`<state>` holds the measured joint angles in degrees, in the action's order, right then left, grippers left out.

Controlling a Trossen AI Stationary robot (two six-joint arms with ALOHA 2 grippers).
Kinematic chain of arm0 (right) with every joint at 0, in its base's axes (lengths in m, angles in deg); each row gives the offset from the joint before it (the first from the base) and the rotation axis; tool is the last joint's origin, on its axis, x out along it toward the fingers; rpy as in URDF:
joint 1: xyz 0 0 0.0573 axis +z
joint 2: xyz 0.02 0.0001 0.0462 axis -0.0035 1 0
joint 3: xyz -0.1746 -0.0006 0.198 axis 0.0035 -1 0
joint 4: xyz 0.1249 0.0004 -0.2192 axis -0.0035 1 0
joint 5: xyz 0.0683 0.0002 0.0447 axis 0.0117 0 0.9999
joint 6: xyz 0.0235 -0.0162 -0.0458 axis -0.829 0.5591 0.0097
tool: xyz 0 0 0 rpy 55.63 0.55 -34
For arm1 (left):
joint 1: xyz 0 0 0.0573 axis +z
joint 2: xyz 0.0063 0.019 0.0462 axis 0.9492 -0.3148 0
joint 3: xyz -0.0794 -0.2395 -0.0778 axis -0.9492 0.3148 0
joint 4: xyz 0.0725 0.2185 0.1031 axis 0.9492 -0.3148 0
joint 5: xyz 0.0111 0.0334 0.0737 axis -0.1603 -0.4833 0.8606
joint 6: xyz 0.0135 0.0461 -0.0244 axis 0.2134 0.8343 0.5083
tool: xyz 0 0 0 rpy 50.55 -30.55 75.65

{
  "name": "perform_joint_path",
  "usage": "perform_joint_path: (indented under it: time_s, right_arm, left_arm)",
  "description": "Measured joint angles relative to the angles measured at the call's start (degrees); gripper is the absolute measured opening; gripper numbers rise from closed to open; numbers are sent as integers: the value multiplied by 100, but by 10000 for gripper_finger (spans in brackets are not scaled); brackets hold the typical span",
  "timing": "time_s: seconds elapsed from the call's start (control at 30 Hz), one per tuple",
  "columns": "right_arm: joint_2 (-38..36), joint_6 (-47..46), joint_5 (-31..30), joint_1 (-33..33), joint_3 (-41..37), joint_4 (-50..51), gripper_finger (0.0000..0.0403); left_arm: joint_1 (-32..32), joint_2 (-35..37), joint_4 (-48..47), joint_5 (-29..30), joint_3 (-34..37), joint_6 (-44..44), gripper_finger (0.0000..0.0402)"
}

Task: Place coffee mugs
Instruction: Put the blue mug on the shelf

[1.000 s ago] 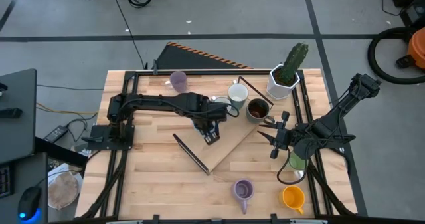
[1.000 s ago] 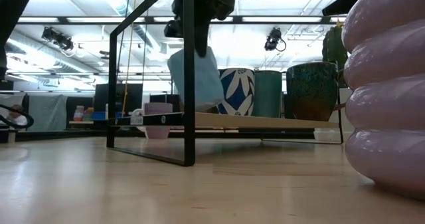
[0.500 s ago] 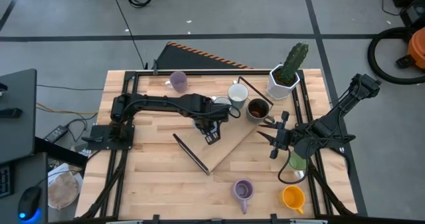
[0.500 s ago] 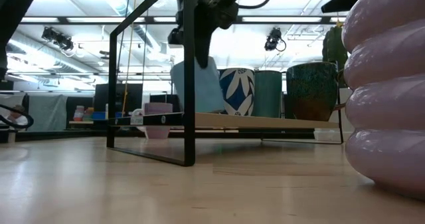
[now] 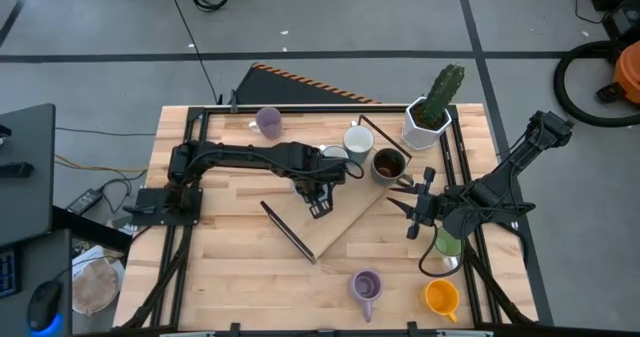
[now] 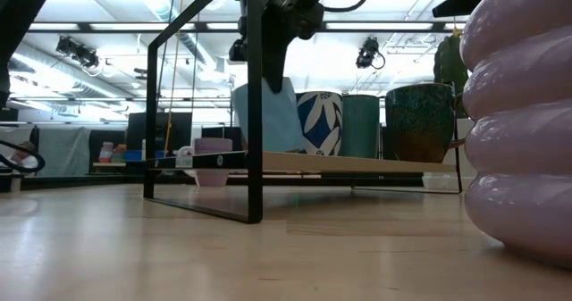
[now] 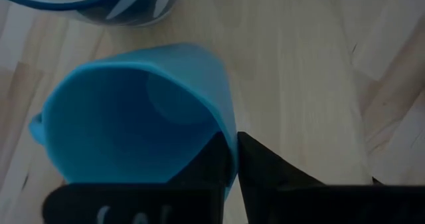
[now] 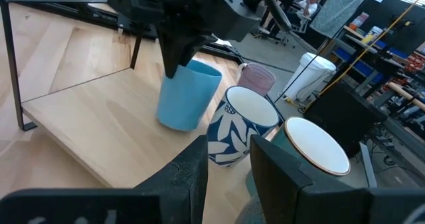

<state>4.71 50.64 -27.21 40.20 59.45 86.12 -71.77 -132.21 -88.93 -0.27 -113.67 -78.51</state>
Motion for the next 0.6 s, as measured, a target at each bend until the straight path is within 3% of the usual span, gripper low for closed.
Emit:
perform_joint_path:
  time_s: [0.3, 0.6]
  right_arm:
    - [0, 0, 0, -1, 1, 2, 118]
    - [-1, 0, 1, 0, 1, 2, 118]
  left_arm:
    - [21, -15, 96, 45, 9, 114, 42]
    - [15, -23, 249, 81, 13, 110, 76]
